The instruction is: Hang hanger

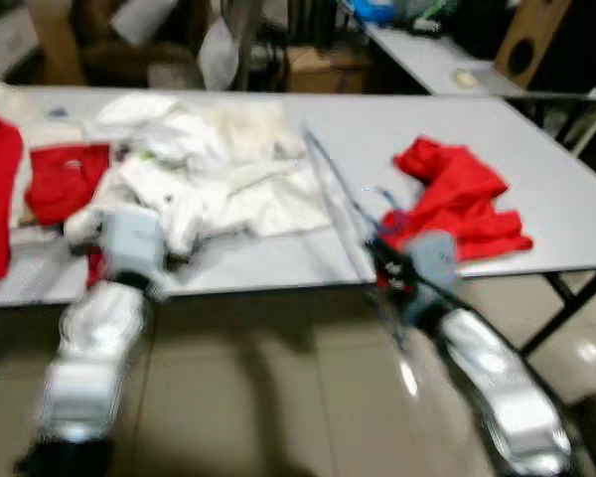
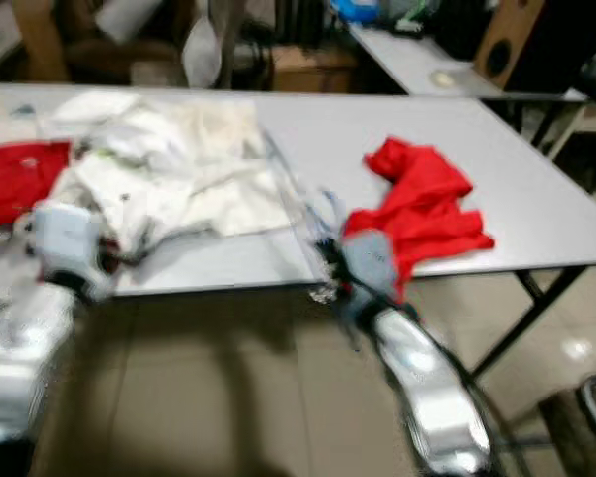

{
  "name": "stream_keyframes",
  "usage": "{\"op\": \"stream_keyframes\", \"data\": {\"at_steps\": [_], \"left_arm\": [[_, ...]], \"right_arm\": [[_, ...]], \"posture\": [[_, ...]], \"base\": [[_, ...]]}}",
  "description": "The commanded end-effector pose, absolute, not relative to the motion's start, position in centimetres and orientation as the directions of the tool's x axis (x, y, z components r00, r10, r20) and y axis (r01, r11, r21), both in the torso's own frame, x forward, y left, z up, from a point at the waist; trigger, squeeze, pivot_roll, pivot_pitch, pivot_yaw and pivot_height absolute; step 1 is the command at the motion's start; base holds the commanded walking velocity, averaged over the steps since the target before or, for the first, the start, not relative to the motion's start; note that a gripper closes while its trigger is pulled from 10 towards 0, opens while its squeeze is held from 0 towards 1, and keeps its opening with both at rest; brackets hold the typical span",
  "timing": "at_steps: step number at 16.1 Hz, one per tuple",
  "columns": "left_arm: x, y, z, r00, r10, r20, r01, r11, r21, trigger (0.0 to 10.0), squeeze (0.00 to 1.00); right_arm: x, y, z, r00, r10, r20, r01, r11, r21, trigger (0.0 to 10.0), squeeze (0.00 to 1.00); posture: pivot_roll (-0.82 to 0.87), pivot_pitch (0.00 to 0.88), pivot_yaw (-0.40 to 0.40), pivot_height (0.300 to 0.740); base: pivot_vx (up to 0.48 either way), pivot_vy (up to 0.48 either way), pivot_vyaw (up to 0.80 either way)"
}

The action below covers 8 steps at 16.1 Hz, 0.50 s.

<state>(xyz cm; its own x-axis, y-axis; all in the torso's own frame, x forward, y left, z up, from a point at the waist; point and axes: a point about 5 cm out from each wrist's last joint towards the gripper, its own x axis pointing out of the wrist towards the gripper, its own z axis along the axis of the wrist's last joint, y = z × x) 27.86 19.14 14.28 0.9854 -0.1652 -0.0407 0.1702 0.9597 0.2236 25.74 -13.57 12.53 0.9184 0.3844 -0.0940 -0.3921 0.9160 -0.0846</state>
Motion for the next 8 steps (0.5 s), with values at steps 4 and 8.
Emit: {"op": "stream_keyframes", "data": {"at_steps": [4, 8], "left_arm": [[28.13, 19.86, 14.56, 0.987, -0.16, -0.031, 0.163, 0.957, 0.24, 10.0, 0.0], [28.28, 19.71, 14.62, 0.986, -0.163, -0.021, 0.164, 0.959, 0.23, 10.0, 0.0]], "right_arm": [[25.79, -13.2, 12.99, 0.918, 0.393, -0.063, -0.397, 0.915, -0.077, 10.0, 0.0], [25.65, -13.09, 12.85, 0.908, 0.411, -0.082, -0.419, 0.895, -0.15, 10.0, 0.0]], "posture": [[-0.02, 0.0, -0.054, 0.74], [-0.03, 0.0, -0.049, 0.74]], "base": [[0.295, 0.0, 0.0], [0.295, 0.0, 0.4]]}}
